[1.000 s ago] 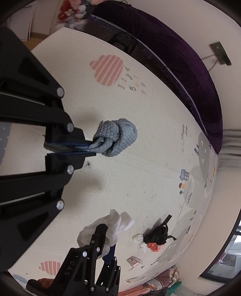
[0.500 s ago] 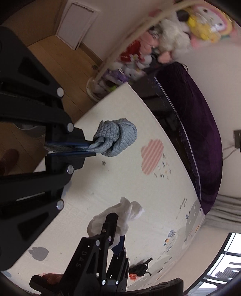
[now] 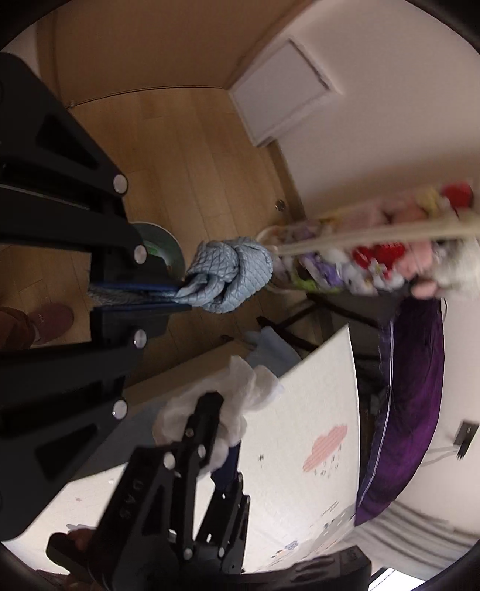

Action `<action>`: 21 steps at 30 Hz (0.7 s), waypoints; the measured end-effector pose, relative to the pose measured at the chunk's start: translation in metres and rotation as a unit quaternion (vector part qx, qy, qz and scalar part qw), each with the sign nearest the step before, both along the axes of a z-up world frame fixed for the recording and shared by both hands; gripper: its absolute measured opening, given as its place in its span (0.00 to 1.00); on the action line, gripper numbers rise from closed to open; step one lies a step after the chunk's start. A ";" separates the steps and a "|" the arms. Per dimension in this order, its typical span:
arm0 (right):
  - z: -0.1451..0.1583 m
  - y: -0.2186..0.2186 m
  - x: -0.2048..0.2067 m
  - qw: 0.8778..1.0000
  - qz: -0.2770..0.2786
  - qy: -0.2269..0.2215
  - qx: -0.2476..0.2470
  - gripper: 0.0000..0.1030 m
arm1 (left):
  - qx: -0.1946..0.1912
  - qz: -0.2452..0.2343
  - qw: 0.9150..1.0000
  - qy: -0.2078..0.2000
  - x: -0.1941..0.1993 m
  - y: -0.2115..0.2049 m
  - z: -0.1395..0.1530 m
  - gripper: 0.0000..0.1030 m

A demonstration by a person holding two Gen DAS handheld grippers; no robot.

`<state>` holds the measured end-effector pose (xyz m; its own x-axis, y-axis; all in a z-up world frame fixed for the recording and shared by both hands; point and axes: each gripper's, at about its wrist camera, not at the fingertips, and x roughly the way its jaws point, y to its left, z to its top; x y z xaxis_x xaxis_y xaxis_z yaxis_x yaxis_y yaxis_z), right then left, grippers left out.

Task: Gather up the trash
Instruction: 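Carry the sock and tissue to the grey bin and open both tools to drop them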

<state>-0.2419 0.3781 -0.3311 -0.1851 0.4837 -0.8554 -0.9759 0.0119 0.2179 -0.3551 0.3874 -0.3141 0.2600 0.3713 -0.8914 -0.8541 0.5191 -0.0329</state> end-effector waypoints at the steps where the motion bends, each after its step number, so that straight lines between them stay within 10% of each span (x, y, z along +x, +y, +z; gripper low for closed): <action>1: -0.007 0.005 -0.013 1.000 0.013 0.002 -0.004 0.29 | 0.000 0.011 1.000 0.001 -0.009 0.000 -0.005 0.06; 9: -0.061 0.033 -0.084 0.994 0.101 -0.009 -0.028 0.30 | -0.023 0.099 0.995 0.006 -0.073 -0.012 -0.049 0.06; 15: -0.084 0.043 -0.105 0.991 0.128 -0.024 -0.035 0.54 | -0.024 0.127 0.992 0.006 -0.095 -0.016 -0.070 0.06; 21: -0.087 0.045 -0.109 0.987 0.150 -0.034 -0.035 0.56 | -0.025 0.137 0.990 0.006 -0.100 -0.018 -0.080 0.06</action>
<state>-0.3505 0.4234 -0.4184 -0.2519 0.3542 -0.9006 -0.9502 -0.2670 0.1608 -0.4550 0.3698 -0.3945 0.1447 0.3817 -0.9129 -0.9632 0.2656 -0.0416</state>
